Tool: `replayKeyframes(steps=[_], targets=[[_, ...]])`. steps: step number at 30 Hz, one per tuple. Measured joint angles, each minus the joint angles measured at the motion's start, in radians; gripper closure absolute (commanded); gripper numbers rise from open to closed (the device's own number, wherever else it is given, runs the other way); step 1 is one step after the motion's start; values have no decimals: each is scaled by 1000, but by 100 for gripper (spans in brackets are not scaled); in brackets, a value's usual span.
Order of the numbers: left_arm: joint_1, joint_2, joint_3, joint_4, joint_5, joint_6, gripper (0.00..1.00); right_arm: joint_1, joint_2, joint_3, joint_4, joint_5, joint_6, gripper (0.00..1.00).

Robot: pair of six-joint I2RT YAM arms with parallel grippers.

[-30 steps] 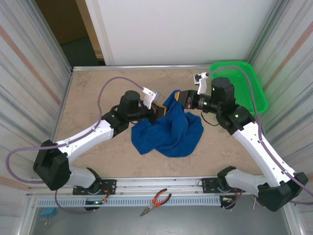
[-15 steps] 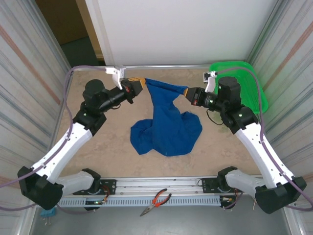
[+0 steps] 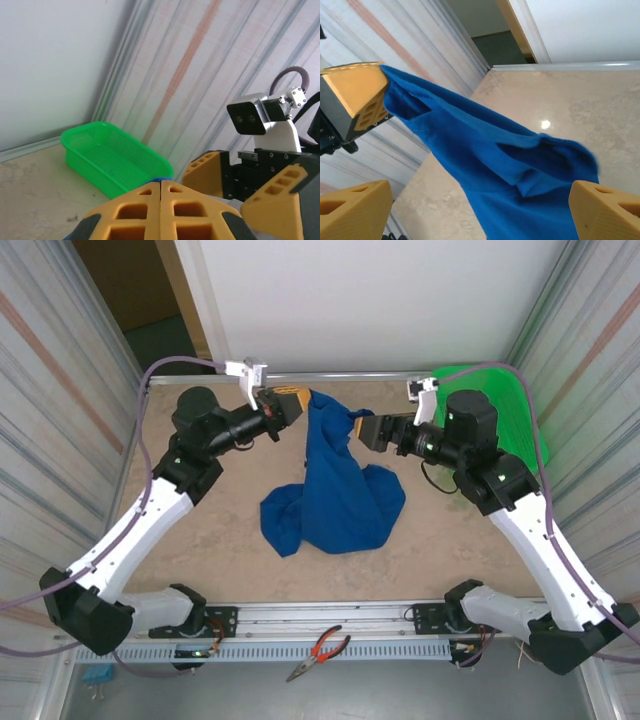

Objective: Fold the inside-out t-shirt

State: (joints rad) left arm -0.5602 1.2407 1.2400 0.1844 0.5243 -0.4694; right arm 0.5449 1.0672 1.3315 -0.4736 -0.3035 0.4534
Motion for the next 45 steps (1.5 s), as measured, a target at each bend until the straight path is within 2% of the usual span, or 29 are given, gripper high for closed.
replayKeyframes(steps=[5,6,7,9,10,11,12,13,15,19,25,29,33,41,43,44,45], targets=[[-46,37,42,-18,11,0,100,72,76,38,-8,55,-86,5],[-55,43,52,-24,11,0,100,77,100,52,-6,62,-98,9],[-64,49,62,-26,14,0,100,79,126,65,0,69,-108,23],[-77,59,80,-28,18,-1,100,75,180,87,10,75,-126,81],[-81,61,84,-29,18,-3,95,67,206,96,18,72,-126,100],[-84,61,85,-33,14,-6,77,55,226,98,27,66,-126,100],[-84,61,85,-41,6,-5,63,39,237,98,29,63,-124,100],[-83,59,85,-51,-10,-4,54,14,239,94,28,63,-119,100],[-78,37,64,-80,-60,-2,44,-54,206,61,26,65,-98,100],[-60,-76,-73,-188,-209,24,39,-196,34,-31,-13,72,-56,100],[-62,-133,-343,-321,-389,19,36,-216,-269,-203,-60,64,5,100],[-112,-55,-481,-371,-453,-3,34,-216,-330,-323,-104,68,45,100],[-164,58,-491,-370,-497,5,32,-216,-323,-364,-151,73,64,100],[-169,266,-391,-328,-518,56,30,-216,-335,-365,-161,73,70,100],[-169,311,-372,-305,-517,64,39,-216,-335,-365,-160,73,70,100],[-169,334,-362,-293,-515,66,52,-216,-333,-365,-159,74,70,100],[-169,363,-349,-284,-506,78,75,-217,-328,-364,-159,76,70,100]])
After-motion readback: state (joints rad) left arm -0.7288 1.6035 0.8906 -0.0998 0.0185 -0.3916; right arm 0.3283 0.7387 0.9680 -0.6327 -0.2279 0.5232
